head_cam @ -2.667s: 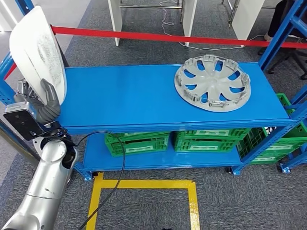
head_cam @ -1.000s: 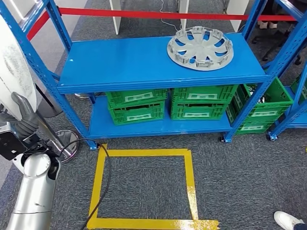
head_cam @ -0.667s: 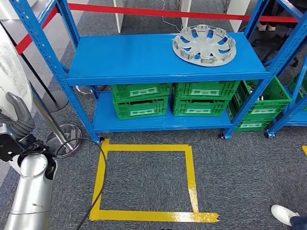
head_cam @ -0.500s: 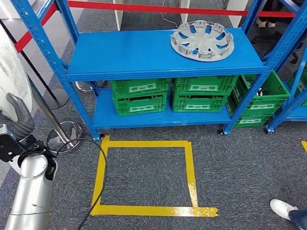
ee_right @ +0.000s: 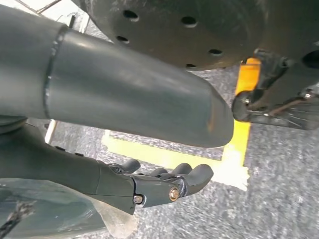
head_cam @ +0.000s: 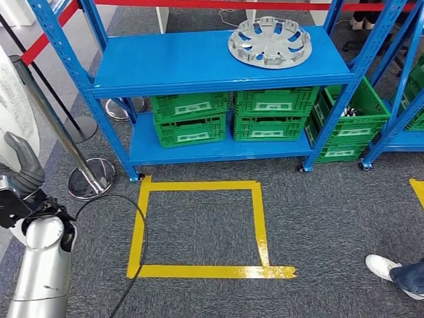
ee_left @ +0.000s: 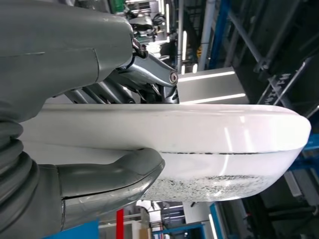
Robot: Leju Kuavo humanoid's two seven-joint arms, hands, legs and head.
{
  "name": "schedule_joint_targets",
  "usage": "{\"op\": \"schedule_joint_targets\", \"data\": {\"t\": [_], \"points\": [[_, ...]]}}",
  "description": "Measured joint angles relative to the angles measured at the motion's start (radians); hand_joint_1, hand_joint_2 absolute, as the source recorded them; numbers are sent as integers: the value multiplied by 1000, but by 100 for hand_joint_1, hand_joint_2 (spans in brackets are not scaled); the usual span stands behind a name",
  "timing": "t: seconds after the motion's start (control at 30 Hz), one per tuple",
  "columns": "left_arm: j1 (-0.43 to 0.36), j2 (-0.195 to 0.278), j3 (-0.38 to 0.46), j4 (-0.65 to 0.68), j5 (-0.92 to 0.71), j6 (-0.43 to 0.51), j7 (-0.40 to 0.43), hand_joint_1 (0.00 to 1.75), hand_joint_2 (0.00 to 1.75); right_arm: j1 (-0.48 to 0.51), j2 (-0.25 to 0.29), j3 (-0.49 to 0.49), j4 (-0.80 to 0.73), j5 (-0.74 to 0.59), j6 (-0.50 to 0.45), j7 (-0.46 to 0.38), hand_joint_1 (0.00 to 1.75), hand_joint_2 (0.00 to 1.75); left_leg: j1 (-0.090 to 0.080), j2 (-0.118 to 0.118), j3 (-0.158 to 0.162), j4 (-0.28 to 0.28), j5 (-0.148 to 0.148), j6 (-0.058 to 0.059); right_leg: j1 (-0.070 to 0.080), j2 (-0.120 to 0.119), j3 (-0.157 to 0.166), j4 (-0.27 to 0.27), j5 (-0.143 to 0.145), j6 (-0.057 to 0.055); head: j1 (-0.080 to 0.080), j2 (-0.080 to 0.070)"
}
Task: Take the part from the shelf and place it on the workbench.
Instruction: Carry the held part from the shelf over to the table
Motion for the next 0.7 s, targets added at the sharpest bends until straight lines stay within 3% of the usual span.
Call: {"op": "schedule_joint_targets", "data": {"t": [0.07,0.13,0.17,0.23,0.3,0.37,0.4,0.43,0.5,0.57,0.63,0.7], "points": [[1,2,0,-6,-2,0,6,175,175,1,0,-1,0,0,6,-2,0,0,-6,0,67,-110,-38,11,-1,0,-8,2,17,10,0,0],[2,3,0,-8,-4,0,7,175,175,2,0,-2,0,0,9,-3,0,0,-10,1,68,-133,-35,23,-6,1,-14,3,27,23,0,0],[2,3,-1,-8,-4,0,7,175,175,3,0,-3,0,0,10,-3,0,0,-10,3,63,-135,-26,32,-8,2,-23,15,16,28,1,0],[3,4,0,-9,-4,0,8,175,175,4,0,-4,0,0,10,-3,0,0,-9,8,49,-137,-10,45,-11,4,-59,92,-45,36,4,0],[5,5,0,-9,-4,0,8,175,175,6,0,-4,0,0,11,-3,0,0,-10,8,31,-134,3,49,-11,4,-103,211,-114,41,7,0],[9,5,0,-9,-4,0,9,175,175,8,0,-4,0,0,11,-3,0,0,-11,8,13,-131,15,48,-12,4,-123,293,-148,45,7,0],[12,5,0,-9,-4,0,9,175,175,8,0,-4,0,0,11,-3,0,0,-11,8,4,-130,20,47,-12,4,-110,296,-147,46,7,0],[13,5,0,-9,-4,0,9,175,175,9,0,-4,0,0,11,-3,0,0,-11,8,-2,-127,24,45,-12,4,-77,259,-132,46,7,0],[14,6,0,-9,-4,0,10,175,175,9,0,-4,0,0,11,-3,0,0,-11,8,-14,-118,28,40,-13,4,26,112,-92,44,7,0],[14,7,-1,-11,-4,0,10,175,175,8,0,-4,0,0,11,-4,0,0,-14,9,-25,-105,29,32,-12,5,89,15,-78,34,6,0],[13,8,-1,-12,-5,0,10,175,175,9,0,-4,0,0,11,-4,0,0,-15,9,-33,-98,33,22,-10,5,91,8,-78,24,5,0],[14,8,-1,-12,-5,0,10,175,175,11,0,-4,0,0,11,-4,0,0,-14,9,-34,-98,36,18,-8,5,89,10,-77,21,6,0]]}}
